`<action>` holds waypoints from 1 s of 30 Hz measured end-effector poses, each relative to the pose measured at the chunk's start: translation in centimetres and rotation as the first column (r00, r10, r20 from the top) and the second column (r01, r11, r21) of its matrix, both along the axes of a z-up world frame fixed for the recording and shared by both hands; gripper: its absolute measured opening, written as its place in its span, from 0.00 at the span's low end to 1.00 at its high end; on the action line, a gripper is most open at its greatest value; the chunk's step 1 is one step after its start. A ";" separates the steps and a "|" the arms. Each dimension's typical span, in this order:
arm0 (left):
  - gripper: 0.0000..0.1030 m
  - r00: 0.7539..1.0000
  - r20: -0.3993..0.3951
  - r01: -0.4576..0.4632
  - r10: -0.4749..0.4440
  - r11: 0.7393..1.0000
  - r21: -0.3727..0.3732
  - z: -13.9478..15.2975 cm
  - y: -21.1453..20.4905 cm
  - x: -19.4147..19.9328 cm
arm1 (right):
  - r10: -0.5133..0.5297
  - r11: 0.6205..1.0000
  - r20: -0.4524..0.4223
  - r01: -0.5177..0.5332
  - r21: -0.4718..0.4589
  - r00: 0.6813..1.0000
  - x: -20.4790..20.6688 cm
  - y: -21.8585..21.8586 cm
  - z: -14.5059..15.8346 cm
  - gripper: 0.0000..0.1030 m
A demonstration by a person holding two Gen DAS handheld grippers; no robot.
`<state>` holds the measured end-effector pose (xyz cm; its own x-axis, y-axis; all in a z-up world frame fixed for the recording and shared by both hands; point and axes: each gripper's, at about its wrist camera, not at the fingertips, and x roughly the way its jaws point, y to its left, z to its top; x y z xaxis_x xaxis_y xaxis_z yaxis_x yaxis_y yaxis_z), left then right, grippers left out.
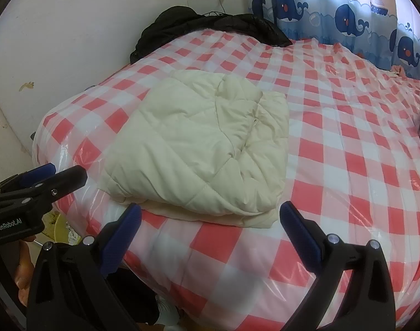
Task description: Fold large clothes
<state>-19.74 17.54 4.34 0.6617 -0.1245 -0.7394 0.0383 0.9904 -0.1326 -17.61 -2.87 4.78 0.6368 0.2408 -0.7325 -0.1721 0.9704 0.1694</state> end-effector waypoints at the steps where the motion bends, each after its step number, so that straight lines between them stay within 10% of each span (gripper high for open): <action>1: 0.92 1.000 -0.001 0.001 -0.001 1.000 0.001 0.0 0.0 0.0 | 0.001 1.000 -0.001 -0.001 0.002 1.000 0.0 0.0 0.0 0.93; 30: 0.92 1.000 -0.016 0.015 -0.014 1.000 0.015 -0.3 0.3 0.2 | 0.009 1.000 -0.051 -0.008 0.015 0.999 0.0 -0.9 -1.4 0.93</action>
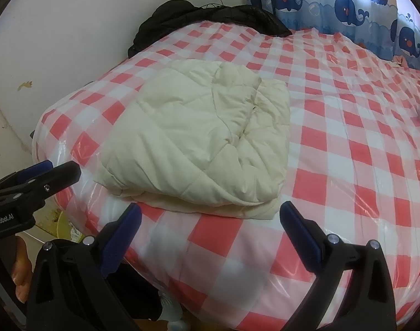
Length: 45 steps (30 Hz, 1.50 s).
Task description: Fold large clothes
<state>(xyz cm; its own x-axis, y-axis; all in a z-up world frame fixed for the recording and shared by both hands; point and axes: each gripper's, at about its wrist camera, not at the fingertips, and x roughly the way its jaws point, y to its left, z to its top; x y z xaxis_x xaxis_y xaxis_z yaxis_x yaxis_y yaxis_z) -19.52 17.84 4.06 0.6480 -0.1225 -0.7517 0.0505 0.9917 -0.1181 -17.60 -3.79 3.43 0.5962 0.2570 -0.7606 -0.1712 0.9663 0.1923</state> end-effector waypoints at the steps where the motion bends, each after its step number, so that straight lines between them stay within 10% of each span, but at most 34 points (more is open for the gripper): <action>1: 0.92 1.000 -0.001 0.001 -0.001 1.000 0.001 -0.1 0.0 0.1 | 0.003 1.000 0.000 -0.003 0.000 1.000 0.0 0.0 0.0 0.93; 45: 0.92 0.998 -0.060 -0.013 0.015 0.999 0.035 -1.1 0.7 -0.4 | -0.001 0.993 0.017 0.003 -0.115 1.000 -0.5 1.8 0.8 0.93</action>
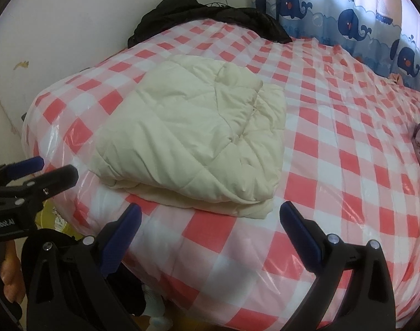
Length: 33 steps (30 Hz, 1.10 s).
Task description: Fold large clothes
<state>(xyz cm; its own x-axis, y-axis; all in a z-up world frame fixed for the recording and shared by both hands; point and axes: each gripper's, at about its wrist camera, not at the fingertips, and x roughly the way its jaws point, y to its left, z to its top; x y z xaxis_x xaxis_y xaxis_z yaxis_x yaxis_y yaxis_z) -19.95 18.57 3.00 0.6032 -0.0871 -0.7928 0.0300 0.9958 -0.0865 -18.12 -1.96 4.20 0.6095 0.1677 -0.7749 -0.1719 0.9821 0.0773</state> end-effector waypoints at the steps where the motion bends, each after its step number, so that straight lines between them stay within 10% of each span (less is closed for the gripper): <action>1: 0.92 1.000 0.000 0.001 -0.001 1.000 0.002 0.0 0.1 -0.1 | -0.001 1.000 0.001 0.001 0.001 1.000 -0.1 0.0 0.0 0.93; 33: 0.92 1.000 -0.004 0.007 -0.007 0.999 0.053 0.7 1.3 -1.1 | -0.002 1.000 -0.032 0.001 -0.015 0.999 -1.2 1.2 -0.2 0.93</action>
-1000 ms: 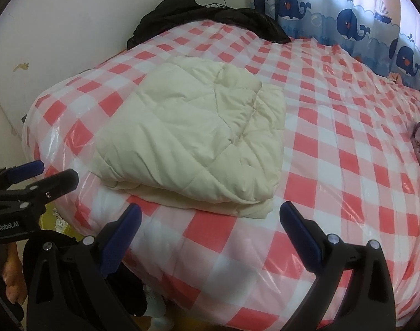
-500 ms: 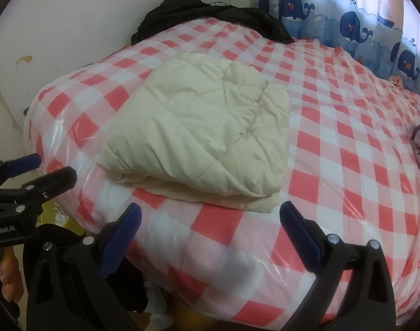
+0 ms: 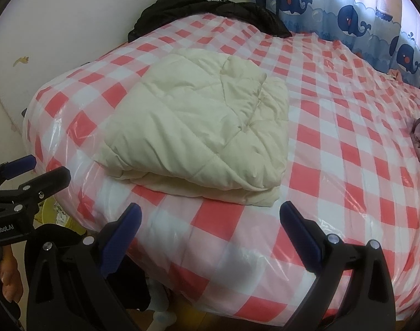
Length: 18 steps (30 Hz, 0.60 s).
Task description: Fold large clothes
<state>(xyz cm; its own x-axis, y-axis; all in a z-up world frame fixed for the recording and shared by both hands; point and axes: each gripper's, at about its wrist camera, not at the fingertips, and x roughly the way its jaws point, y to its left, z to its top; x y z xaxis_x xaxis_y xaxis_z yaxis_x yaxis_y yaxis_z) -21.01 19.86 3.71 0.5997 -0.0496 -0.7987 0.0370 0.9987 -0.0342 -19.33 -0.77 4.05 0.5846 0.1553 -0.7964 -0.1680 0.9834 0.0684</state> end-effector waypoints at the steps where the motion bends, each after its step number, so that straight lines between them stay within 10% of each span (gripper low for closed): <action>1: 0.92 1.000 -0.001 0.001 -0.001 1.000 0.000 0.0 0.0 0.1 | 0.001 1.000 -0.001 -0.001 0.000 1.000 0.0 0.0 0.0 0.93; 18: 0.92 1.000 -0.028 0.006 -0.005 0.999 0.042 -1.1 -2.1 1.3 | 0.001 1.000 -0.038 0.000 0.028 0.999 0.8 -0.9 -1.6 0.93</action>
<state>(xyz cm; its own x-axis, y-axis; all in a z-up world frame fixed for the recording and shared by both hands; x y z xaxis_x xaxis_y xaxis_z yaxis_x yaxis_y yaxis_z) -19.73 17.76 2.64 0.5772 -0.0189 -0.8164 0.0425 0.9991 0.0070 -18.57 -1.67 2.44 0.5538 0.1781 -0.8134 -0.1650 0.9810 0.1024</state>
